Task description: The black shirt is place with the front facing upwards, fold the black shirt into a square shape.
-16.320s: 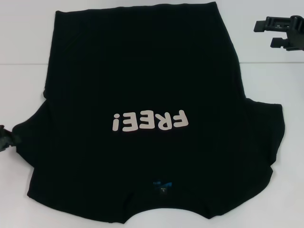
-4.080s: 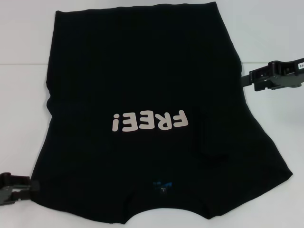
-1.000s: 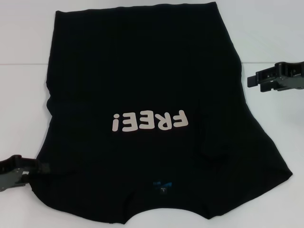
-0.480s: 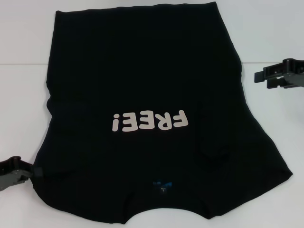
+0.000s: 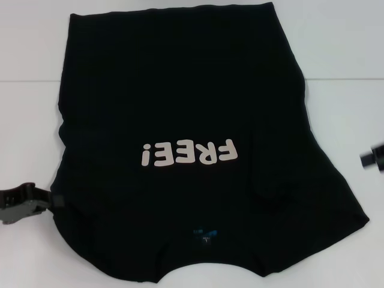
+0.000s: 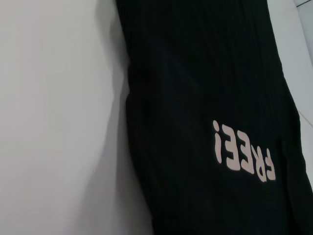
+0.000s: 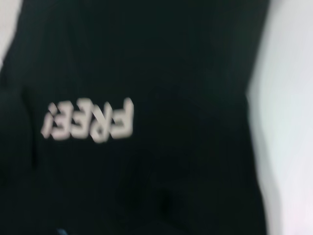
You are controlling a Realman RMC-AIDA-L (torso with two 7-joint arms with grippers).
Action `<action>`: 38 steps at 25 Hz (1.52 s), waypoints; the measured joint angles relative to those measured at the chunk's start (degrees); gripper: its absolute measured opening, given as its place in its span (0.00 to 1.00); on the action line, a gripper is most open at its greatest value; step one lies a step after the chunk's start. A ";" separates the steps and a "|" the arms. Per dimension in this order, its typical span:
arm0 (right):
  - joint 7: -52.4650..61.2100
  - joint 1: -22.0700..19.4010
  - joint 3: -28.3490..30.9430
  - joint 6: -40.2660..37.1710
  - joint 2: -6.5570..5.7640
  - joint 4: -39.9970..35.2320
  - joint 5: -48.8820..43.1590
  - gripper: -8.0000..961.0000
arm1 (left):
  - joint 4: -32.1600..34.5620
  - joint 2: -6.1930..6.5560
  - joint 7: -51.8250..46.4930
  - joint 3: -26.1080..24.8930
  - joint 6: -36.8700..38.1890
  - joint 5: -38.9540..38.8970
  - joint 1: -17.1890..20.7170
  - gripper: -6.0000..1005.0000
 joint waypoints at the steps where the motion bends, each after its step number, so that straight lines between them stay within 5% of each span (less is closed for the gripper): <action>1: 0.03 -0.36 -0.02 -0.76 -0.06 -0.04 -1.22 0.58 | -0.24 0.04 -0.05 0.03 -0.36 0.04 -0.25 0.01; 5: -0.47 -1.17 -0.22 -1.40 0.62 -0.10 -4.09 0.58 | -0.67 0.15 -0.28 0.15 -0.96 0.18 -1.38 0.01; 16: -4.13 -1.92 -1.43 5.59 5.81 0.41 -7.97 0.58 | -0.82 0.26 -0.58 0.00 -1.39 -0.01 -2.34 0.01; 38: -2.86 -1.77 -4.97 8.76 8.50 0.66 -9.02 0.58 | -1.03 0.26 -0.76 -0.34 -2.19 -0.01 -2.04 0.01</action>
